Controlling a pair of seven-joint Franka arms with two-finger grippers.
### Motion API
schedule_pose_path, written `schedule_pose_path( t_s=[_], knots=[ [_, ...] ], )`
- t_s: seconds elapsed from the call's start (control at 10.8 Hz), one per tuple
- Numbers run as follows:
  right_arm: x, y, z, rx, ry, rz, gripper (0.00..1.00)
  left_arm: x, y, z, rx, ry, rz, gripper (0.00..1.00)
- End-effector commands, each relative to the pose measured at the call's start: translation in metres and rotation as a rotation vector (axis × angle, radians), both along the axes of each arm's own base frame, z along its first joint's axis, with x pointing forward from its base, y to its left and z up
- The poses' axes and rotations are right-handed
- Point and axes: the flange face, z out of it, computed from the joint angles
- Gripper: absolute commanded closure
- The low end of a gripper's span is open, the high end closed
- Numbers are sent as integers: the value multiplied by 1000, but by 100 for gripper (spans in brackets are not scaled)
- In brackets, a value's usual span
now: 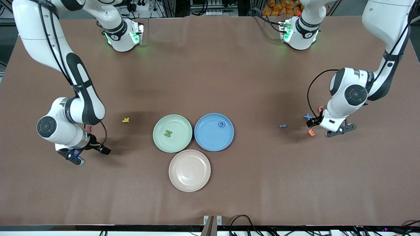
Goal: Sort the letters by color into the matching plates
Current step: 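Move the left gripper toward the X while the right gripper grasps the P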
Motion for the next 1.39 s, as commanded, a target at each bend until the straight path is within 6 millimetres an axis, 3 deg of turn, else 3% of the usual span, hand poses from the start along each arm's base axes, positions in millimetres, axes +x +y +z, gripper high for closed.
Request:
schedule_pose_path(
  t_s=[0.0,0.28,0.56,0.65,1.02,1.3],
  knots=[
    [9,-3,-11,24,-19,-15,0,-4,-21,33,1,54,142,0],
    [8,-5,-19,21,-20,-19,0,-5,-4,12,-18,90,208,0],
    [9,-6,-29,14,-40,-17,0,-9,8,8,-94,95,331,0],
    [9,-6,-32,12,-37,-13,5,-12,9,5,-109,70,343,0],
    [6,-5,-34,9,-30,-7,52,-14,2,-24,-137,33,366,0],
    [5,-10,-34,9,-27,-13,73,-29,1,-41,-125,41,411,0]
  ],
)
